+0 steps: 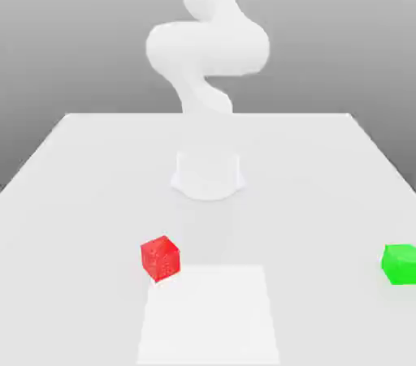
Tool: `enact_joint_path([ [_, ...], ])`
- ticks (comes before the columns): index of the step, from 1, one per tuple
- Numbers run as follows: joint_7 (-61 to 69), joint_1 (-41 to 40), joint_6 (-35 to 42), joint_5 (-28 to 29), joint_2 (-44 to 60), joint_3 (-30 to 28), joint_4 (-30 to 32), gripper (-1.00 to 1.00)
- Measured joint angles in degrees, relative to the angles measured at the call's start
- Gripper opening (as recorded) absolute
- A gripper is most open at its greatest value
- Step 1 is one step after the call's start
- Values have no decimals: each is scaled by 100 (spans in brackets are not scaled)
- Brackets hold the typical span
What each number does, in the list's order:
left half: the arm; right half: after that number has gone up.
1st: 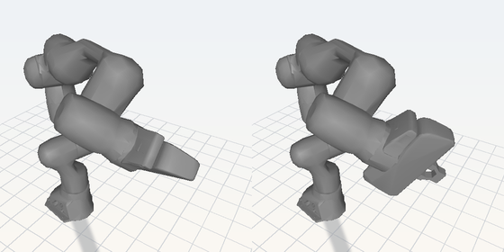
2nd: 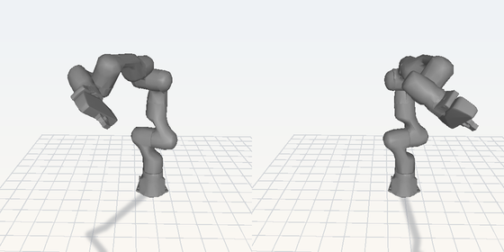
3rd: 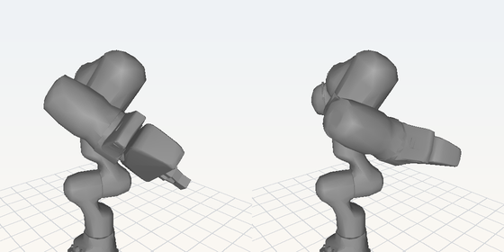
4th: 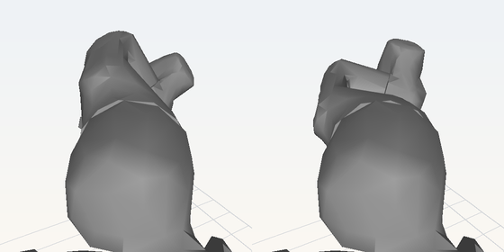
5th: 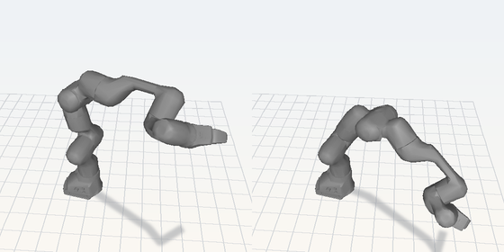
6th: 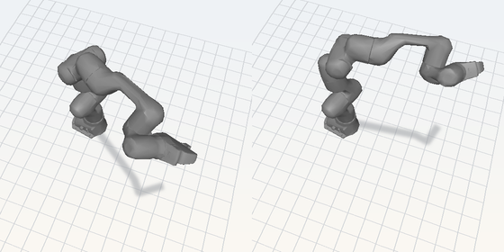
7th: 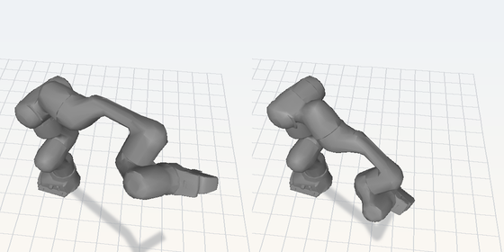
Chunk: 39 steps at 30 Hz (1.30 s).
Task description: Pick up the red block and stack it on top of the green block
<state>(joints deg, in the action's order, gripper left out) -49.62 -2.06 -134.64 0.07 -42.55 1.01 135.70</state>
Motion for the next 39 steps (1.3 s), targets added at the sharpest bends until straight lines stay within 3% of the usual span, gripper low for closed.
enact_joint_path([
  [16,-3048,-1479,-2354,-91,2850,344,3097,0],
  [24,-3742,-1475,-4181,272,5107,-5,3217,0],
  [25,-3748,-1458,-4272,284,5212,-29,3206,-100],
  [32,-3769,-1462,-4261,305,5189,-27,3208,-100],
  [39,-3566,-1452,-3137,10,3890,48,3382,-100],
])
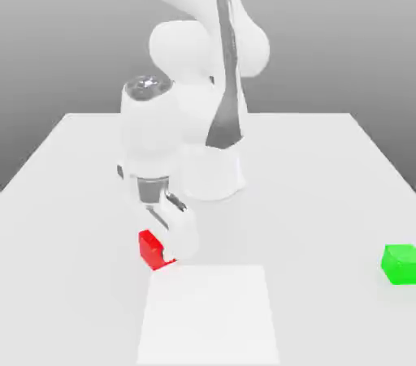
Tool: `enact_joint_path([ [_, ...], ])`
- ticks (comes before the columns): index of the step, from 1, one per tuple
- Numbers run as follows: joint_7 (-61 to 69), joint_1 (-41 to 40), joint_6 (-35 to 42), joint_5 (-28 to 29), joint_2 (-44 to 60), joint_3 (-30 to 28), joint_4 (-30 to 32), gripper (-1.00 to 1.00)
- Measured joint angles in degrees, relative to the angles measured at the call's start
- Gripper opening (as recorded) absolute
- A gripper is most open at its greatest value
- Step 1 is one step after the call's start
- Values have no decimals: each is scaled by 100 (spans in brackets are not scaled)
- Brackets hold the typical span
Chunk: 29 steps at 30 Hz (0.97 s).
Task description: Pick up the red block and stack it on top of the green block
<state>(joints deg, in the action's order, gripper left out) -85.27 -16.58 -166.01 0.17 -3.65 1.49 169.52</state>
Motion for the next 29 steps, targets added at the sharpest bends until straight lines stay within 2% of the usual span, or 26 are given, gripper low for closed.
enact_joint_path([
  [2,13,104,303,-44,-274,65,-11,-100],
  [5,-151,599,610,-27,-127,553,-390,-100],
  [10,-573,2059,1042,156,324,1314,-1181,-100],
  [18,-1207,3899,1615,422,885,2260,-2413,-100],
  [25,-1875,4275,888,1285,1846,1874,-2605,-100],
  [26,-1944,4329,805,1380,1948,1805,-2611,100],
  [29,-1944,4329,805,1380,1948,1805,-2611,100],
])
